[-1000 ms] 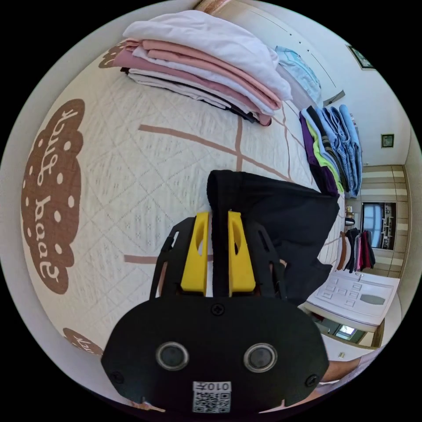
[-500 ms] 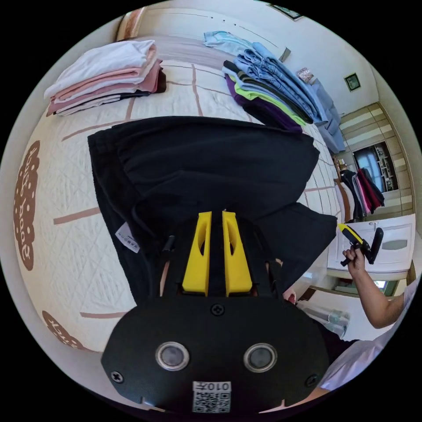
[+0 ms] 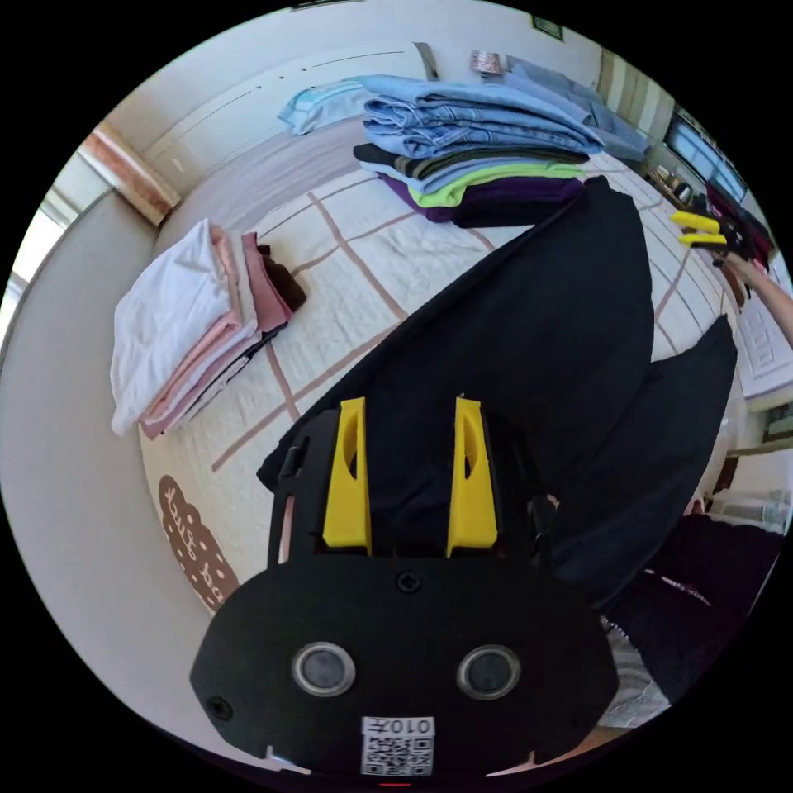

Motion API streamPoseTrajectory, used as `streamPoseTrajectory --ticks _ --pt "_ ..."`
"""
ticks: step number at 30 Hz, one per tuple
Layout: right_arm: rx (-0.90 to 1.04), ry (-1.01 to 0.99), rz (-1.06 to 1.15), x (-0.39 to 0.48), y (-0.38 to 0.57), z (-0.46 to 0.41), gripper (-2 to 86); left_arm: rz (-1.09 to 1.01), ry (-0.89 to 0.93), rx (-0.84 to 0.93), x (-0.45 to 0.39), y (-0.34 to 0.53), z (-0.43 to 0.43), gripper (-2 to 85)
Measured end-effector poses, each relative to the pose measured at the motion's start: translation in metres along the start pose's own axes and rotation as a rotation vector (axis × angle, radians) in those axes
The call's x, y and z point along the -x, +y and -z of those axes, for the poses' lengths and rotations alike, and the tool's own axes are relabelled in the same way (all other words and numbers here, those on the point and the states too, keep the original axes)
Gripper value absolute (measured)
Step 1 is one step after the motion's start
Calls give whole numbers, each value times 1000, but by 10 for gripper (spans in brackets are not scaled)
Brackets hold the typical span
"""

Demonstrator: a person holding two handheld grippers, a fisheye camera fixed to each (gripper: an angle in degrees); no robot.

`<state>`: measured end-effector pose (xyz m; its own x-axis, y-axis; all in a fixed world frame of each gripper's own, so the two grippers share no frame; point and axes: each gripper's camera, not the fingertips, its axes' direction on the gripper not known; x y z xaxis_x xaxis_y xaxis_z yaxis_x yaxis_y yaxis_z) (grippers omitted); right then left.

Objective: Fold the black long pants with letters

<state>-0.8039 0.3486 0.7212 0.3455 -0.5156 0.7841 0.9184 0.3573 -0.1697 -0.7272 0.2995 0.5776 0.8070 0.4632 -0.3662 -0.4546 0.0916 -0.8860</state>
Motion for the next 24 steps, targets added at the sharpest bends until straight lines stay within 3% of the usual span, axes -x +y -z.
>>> streamPoseTrajectory --ticks 3,6,12,17,22,24 --pt "136 50 184 -43 -60 -54 120 -240 -40 96 -10 -40 -24 131" --pt "290 65 259 -76 -107 -104 136 -339 1 175 -13 -58 -50 138" --pt "394 63 425 -68 -158 -147 147 -356 17 109 -20 -77 -33 144" --pt "516 -63 404 -54 -155 -166 71 -312 56 37 -13 -90 0 142" --pt "525 3 428 -31 -137 -144 39 -371 148 244 -13 -113 -21 113" --pt "513 43 422 -24 -133 -136 36 -410 90 341 -30 -119 -30 84"
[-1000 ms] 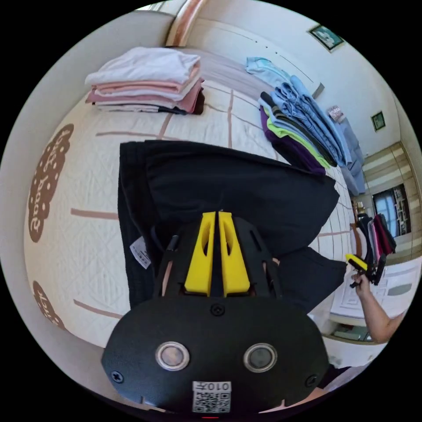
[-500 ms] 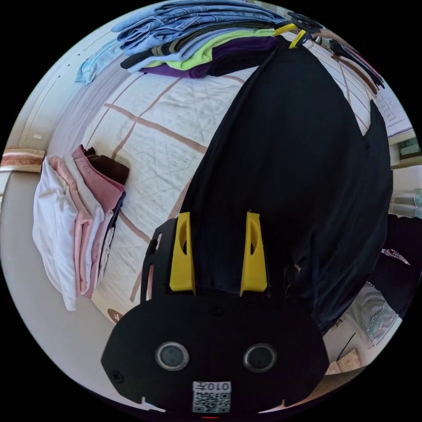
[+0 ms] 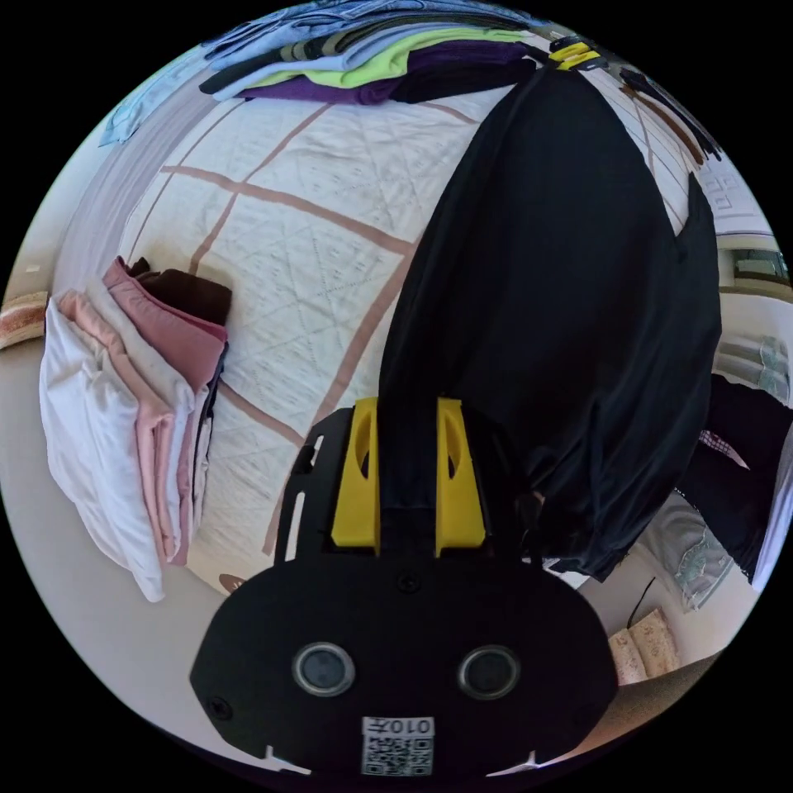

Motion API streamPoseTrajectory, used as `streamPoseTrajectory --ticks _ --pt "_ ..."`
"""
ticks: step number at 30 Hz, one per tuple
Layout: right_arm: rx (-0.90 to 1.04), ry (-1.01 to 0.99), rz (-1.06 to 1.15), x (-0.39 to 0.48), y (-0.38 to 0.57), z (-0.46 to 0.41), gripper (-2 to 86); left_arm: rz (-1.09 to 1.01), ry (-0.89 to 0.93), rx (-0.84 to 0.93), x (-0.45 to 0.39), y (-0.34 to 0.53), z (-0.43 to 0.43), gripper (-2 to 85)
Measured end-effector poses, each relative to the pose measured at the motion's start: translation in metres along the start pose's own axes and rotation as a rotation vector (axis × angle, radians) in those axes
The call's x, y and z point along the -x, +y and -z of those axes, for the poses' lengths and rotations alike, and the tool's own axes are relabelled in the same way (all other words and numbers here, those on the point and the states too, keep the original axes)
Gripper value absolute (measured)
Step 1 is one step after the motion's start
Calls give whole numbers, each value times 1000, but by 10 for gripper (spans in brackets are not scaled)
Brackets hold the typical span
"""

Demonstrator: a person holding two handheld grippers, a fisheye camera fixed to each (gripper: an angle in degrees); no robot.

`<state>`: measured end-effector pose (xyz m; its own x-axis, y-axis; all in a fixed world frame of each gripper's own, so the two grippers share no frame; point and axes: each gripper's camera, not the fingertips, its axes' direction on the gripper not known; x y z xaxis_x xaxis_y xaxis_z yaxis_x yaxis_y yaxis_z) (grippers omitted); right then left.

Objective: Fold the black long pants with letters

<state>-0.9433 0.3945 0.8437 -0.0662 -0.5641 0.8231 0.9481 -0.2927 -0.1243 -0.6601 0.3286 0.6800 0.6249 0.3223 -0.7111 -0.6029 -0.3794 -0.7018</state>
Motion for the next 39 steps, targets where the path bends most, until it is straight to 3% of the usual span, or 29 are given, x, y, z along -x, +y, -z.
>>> streamPoseTrajectory --ticks 4,9,15,19,22,27,33,37,39 --pt "-17 53 -83 17 20 19 31 94 -28 -25 -12 -1 21 48" --pt "-126 49 -231 48 88 67 28 224 -82 -186 -55 40 91 17" --pt "-321 155 -430 193 241 145 28 256 -121 -380 -183 111 166 7" --pt "-185 -76 -522 323 299 87 31 199 3 -294 -262 117 135 5" --pt "-57 -221 -593 389 301 25 33 147 41 -117 -308 98 89 6" --pt "52 -273 -684 413 293 -8 39 111 65 42 -326 76 58 11" --pt "-169 -462 -884 429 366 8 62 57 146 131 -326 72 64 38" --pt "-234 -465 -1056 459 412 13 55 52 185 144 -327 72 78 51" --pt "-241 -439 -1158 469 431 16 47 62 206 61 -322 65 107 52"
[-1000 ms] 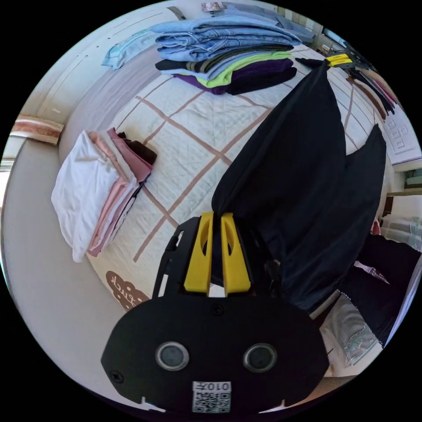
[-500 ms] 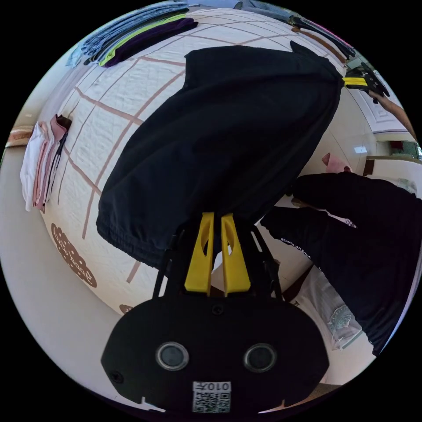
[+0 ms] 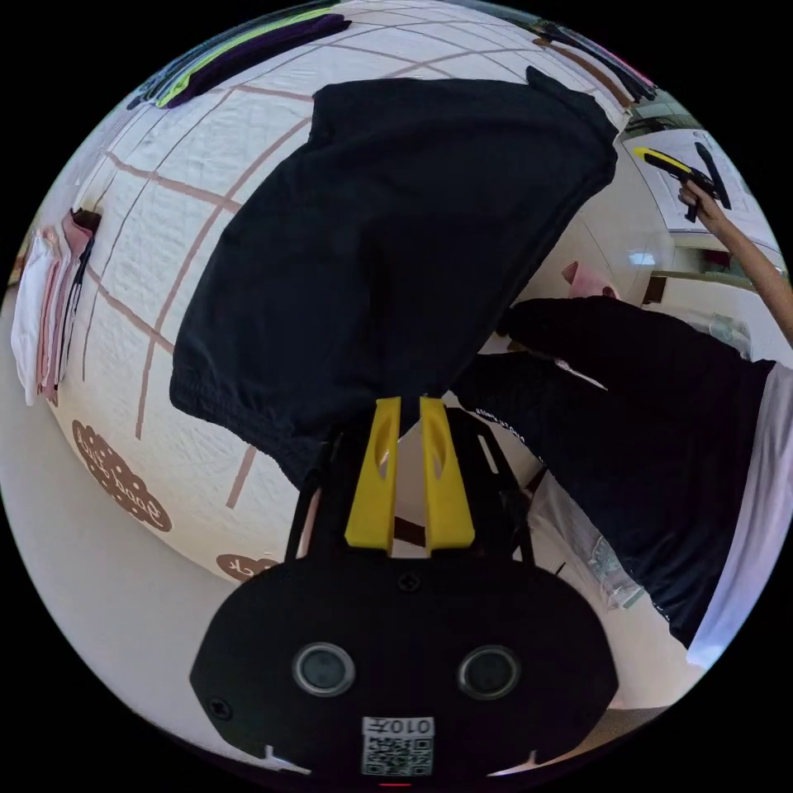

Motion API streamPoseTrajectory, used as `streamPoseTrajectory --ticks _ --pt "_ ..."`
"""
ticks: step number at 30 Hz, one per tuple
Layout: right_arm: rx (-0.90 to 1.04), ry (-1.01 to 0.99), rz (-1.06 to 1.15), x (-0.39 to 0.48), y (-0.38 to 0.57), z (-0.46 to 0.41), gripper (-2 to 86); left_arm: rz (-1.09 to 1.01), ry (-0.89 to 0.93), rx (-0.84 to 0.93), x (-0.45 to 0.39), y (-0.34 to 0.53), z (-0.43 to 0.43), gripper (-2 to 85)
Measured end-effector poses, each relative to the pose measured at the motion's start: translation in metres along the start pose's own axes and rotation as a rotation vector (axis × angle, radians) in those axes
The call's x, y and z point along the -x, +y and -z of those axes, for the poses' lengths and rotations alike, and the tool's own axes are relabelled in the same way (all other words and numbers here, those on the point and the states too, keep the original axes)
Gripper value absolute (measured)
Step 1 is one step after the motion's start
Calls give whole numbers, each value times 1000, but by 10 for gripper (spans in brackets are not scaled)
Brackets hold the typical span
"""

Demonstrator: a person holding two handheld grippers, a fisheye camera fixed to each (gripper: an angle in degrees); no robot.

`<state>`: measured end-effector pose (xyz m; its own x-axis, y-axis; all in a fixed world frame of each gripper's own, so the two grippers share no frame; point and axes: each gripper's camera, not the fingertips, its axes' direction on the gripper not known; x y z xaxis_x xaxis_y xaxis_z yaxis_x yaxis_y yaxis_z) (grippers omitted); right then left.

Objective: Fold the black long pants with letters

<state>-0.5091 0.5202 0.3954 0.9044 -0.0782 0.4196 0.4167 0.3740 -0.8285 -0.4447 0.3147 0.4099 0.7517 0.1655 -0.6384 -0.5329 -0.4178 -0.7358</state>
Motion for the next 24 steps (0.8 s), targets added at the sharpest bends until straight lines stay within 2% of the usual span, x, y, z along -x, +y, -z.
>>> streamPoseTrajectory --ticks 3,5,9,13,17,18,20,22,24 --pt "-171 3 -124 -8 7 26 52 -25 -73 -217 -3 -32 64 60" --pt "-218 33 -90 1 -8 30 60 -107 -119 -269 -5 -71 85 64" --pt "-258 68 -64 10 -51 6 90 -303 -217 -225 -2 -188 83 69" --pt "-137 -4 25 4 -75 -41 119 -421 -146 -150 -3 -265 69 62" --pt "-83 97 14 -17 -62 -50 57 -535 -200 74 -21 -307 30 32" --pt "-103 119 -49 -35 -52 -38 51 -527 -219 103 -21 -311 24 22" --pt "-244 25 -159 -73 -23 -6 47 -463 -188 87 -15 -314 25 13" --pt "-443 -147 -375 -142 37 20 49 -391 -145 71 -8 -314 24 8" --pt "-527 -232 -541 -194 86 15 49 -316 -108 38 0 -310 22 5"
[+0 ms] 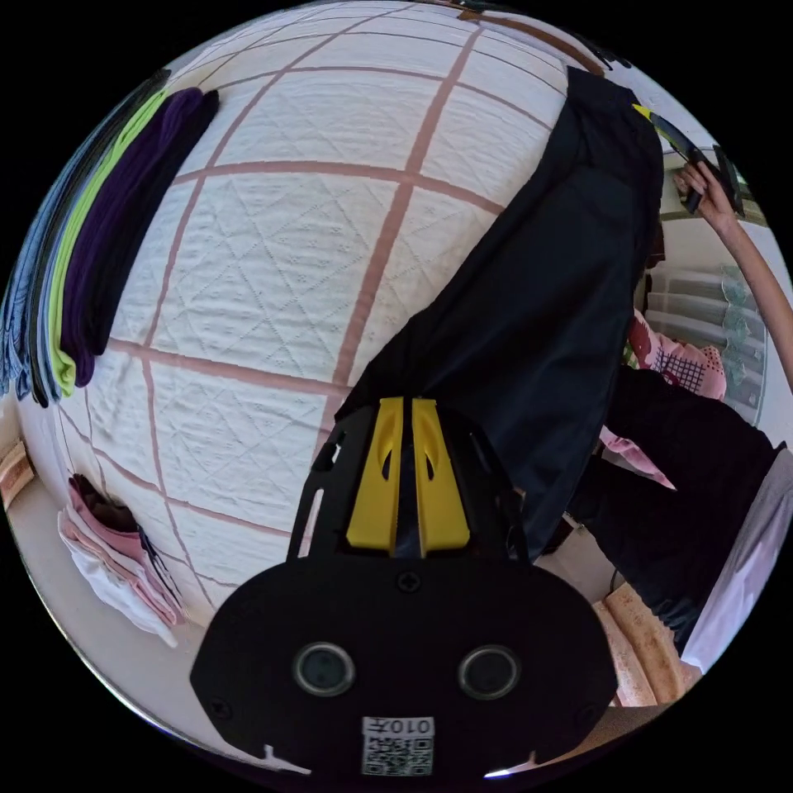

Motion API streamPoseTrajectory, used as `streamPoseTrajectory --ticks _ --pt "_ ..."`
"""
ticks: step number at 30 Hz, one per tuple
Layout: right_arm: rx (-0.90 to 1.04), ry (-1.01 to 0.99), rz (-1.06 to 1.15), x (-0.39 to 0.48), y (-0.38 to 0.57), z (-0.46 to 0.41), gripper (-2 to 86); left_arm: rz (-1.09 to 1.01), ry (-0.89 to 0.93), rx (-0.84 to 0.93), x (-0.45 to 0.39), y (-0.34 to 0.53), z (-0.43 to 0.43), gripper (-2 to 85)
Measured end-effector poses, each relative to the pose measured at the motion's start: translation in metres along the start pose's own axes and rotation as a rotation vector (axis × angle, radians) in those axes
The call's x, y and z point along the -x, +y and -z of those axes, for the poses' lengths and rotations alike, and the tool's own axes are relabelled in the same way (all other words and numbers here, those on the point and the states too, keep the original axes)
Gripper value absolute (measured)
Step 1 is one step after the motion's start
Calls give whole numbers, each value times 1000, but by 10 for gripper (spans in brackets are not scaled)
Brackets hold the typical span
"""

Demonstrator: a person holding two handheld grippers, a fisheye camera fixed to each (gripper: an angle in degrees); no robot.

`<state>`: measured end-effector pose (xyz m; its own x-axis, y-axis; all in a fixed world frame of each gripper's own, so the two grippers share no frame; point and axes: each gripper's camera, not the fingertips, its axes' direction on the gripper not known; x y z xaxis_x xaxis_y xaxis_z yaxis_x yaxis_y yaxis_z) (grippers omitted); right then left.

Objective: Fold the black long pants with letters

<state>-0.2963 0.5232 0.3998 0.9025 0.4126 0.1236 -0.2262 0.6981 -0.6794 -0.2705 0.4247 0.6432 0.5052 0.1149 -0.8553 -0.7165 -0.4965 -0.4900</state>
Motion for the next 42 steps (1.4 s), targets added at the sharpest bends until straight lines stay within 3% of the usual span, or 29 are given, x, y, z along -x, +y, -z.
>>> streamPoseTrajectory --ticks 4,11,17,21,29,34,38,40,42 --pt "51 -79 -267 -125 31 1 47 111 67 -32 11 7 -5 2" --pt "81 -154 -284 -174 46 6 34 100 103 -43 18 22 1 -1" --pt "-328 -407 -231 -192 73 50 46 145 116 -86 25 47 0 -1" --pt "6 -244 -381 -214 69 6 58 229 150 -73 33 52 -23 -1" --pt "-55 -207 -396 -213 59 21 126 293 144 -34 37 64 -50 0" --pt "-1 -260 -387 -195 51 -5 110 282 145 -148 32 97 -48 1" --pt "-10 -78 -374 -159 36 -9 90 206 198 -371 18 143 -30 0" --pt "-1 -27 -378 -144 30 -16 73 236 251 -414 25 168 -30 0" --pt "-7 -133 -448 -149 28 -18 61 349 303 -521 42 208 -30 -1"
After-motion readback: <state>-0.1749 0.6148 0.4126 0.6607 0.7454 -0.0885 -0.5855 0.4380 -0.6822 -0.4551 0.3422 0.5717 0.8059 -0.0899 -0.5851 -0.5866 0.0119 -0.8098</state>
